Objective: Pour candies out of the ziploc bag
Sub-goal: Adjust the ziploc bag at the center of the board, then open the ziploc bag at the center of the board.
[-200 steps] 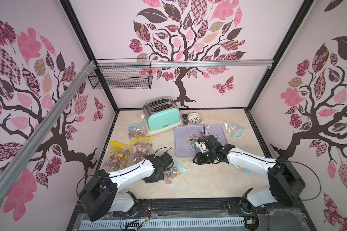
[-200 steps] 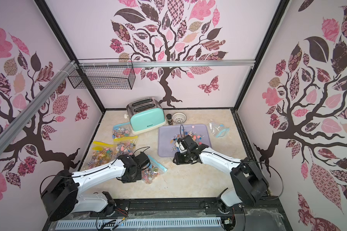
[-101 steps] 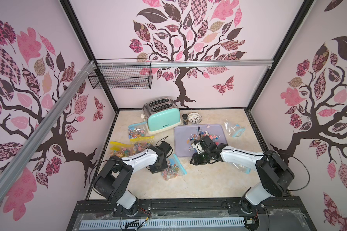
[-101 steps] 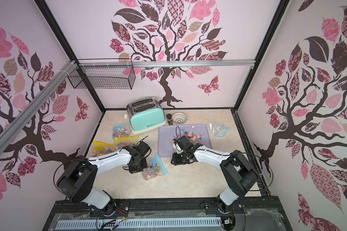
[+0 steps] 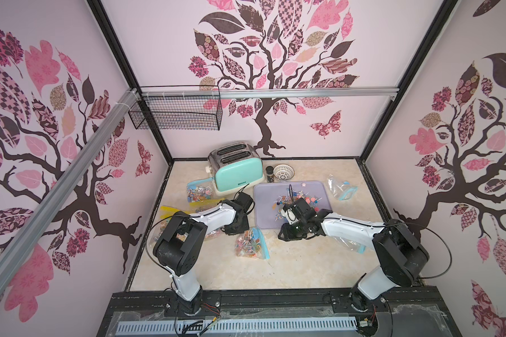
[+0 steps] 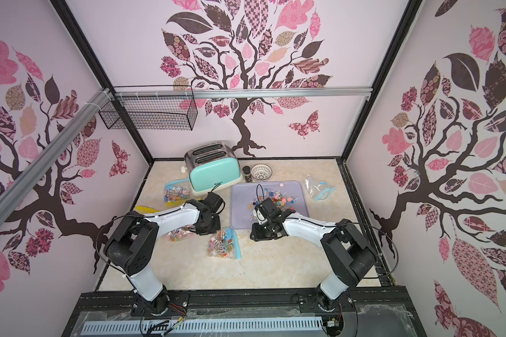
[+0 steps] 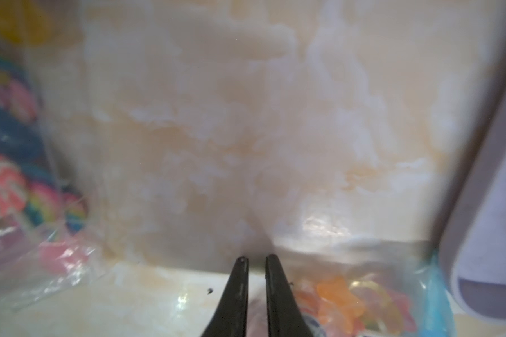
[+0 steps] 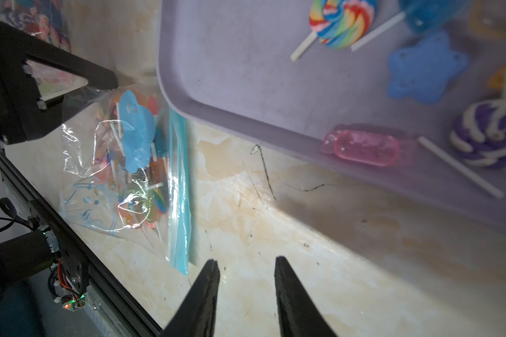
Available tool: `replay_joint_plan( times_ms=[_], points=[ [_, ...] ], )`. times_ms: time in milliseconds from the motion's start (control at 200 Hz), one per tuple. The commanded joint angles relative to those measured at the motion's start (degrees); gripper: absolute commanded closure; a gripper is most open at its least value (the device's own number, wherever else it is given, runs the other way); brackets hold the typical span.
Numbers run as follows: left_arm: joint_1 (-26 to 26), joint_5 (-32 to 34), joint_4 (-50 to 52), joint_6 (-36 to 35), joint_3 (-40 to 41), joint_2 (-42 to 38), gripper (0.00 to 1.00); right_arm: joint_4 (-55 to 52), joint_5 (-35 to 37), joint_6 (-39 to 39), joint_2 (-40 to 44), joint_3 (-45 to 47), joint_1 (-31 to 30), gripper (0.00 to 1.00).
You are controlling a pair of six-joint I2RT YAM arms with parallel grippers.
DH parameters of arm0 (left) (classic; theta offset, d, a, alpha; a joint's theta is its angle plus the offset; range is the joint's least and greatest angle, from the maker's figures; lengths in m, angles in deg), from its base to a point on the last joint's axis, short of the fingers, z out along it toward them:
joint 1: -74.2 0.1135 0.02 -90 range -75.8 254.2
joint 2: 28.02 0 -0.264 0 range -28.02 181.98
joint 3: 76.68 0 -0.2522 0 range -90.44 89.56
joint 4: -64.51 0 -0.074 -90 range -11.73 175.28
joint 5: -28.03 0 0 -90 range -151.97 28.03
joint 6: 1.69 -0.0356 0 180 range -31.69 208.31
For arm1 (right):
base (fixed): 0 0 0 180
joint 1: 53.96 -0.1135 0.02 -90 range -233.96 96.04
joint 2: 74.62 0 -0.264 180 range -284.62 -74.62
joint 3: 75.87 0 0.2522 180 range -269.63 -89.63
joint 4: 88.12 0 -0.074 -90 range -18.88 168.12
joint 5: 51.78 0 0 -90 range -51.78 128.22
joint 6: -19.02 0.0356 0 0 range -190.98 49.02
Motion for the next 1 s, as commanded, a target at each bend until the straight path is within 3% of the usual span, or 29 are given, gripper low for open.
replay_joint_plan(
  times_ms=[0,50,180,430,655,820,990],
  points=[
    [-1.1,7.0,11.5,1.3,-0.3,-6.5,0.63,-3.4,2.6,-1.2,2.6,-2.0,0.5,0.63],
    [-2.9,8.0,15.3,2.7,-1.1,-9.3,0.58,-3.9,2.7,-1.6,3.8,-2.0,1.1,0.63],
    [-10.4,5.4,19.8,7.2,-4.2,-14.6,0.57,-5.0,2.4,-3.0,7.5,-1.1,5.0,0.62],
    [-22.4,-4.3,8.1,16.6,-6.2,-11.8,0.47,-5.7,4.5,-4.4,15.9,3.3,10.8,0.57],
    [-24.3,-4.2,2.3,18.5,-10.0,-1.2,0.62,-4.3,3.9,-4.2,19.4,6.3,11.4,0.57],
    [-24.2,-1.1,4.6,20.5,-12.3,5.1,0.71,-3.4,2.9,-4.7,20.1,7.9,12.0,0.57],
    [-24.1,1.1,6.7,22.1,-13.2,8.4,0.74,-2.9,2.4,-5.5,20.1,8.8,12.4,0.57]
  ],
)
